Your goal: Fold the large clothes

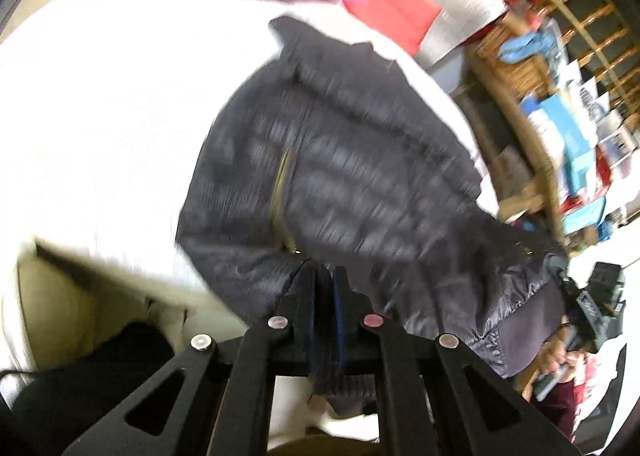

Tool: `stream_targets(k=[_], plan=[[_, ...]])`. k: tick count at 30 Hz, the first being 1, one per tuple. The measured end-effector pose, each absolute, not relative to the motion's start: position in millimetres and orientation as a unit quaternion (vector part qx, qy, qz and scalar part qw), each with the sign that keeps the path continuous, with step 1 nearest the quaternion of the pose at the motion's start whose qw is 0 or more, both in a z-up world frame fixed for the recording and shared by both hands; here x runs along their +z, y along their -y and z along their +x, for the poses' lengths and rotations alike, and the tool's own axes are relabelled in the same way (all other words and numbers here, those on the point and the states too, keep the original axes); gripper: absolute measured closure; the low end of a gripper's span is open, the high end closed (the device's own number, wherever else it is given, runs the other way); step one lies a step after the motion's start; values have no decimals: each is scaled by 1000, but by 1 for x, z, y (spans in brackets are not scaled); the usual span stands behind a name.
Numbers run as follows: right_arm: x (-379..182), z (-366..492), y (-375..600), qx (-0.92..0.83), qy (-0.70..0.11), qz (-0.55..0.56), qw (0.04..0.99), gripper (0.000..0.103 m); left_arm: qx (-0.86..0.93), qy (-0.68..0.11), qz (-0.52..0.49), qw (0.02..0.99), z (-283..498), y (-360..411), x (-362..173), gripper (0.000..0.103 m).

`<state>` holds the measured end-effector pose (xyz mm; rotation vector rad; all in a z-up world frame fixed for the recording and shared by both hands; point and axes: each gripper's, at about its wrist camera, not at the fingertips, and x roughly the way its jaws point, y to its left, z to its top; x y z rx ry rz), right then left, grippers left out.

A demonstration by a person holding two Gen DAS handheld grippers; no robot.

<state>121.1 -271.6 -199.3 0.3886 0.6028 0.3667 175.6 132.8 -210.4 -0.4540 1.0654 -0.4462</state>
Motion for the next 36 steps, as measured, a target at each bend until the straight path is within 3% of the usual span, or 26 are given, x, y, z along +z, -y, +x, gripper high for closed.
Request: stream_targets(k=[7,12,19,21,29,31,33,34,35,36], plan=[[-158,201,323,135,-238,263,925,88,-216,-435,-243,840,271,-137,-137,95],[-153,292,357,101,-216,326,915,88,-199,-410,-255,853,381,-123,-116,94],[-189,443,394,37,-239,379,893,88,-153,-424,-264,853,542,-105,-148,95],[-205,482,403,17,-255,386,886,88,-128,-427,-246,861,579,-96,-161,101],[-279,575,440,-9,-342,509,790,81,-84,-422,-202,880,626,-86,-212,101],[-283,577,445,9,-340,541,769,74,-81,-428,-194,879,620,-86,-213,101],[-280,567,450,43,-319,570,756,52,-79,-415,-191,886,601,-87,-205,100],[-277,559,451,55,-306,580,753,46,-78,-410,-190,889,592,-86,-200,99],[-272,548,453,66,-288,591,751,34,-80,-403,-187,892,577,-86,-191,92],[-265,533,455,75,-265,600,751,27,-82,-394,-186,896,562,-85,-180,72]])
